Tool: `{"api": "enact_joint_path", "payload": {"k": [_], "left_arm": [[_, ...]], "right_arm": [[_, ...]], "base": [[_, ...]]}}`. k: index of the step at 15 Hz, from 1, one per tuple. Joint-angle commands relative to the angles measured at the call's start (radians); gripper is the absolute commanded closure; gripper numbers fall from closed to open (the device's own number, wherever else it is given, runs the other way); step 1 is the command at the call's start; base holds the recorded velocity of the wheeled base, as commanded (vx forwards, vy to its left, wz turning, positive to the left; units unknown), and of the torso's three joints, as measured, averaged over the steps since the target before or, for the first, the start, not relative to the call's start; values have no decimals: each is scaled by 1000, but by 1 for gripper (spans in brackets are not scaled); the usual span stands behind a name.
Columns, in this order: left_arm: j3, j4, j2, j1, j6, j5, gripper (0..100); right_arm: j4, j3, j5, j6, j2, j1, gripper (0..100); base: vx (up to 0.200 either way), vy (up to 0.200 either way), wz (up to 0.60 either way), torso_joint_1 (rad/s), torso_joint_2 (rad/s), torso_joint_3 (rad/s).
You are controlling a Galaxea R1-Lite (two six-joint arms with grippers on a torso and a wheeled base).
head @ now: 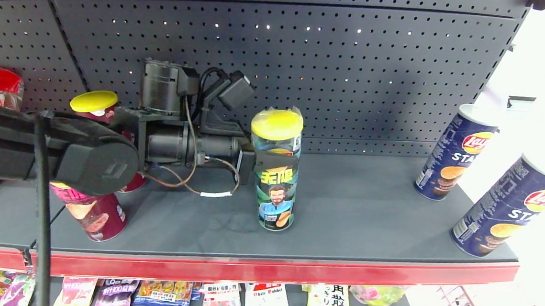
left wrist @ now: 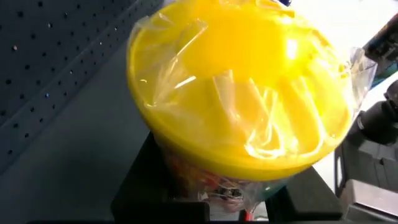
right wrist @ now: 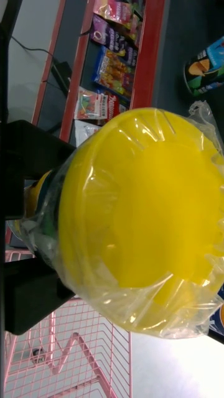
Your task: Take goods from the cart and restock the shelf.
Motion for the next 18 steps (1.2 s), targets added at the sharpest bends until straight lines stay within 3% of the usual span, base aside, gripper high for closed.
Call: {"api": "enact_joint_path", "payload": {"k": [1, 18], "left_arm": [[69, -22, -34, -13, -2, 10, 100], [176, -28, -68, -29, 1, 24, 100]], "right_arm": [[-1, -1, -1, -1, -1, 0, 100], [1, 1, 1, -1, 2, 0, 100]], "base": [[0, 0, 0, 0, 0, 0], [0, 0, 0, 0, 0, 0]]}}
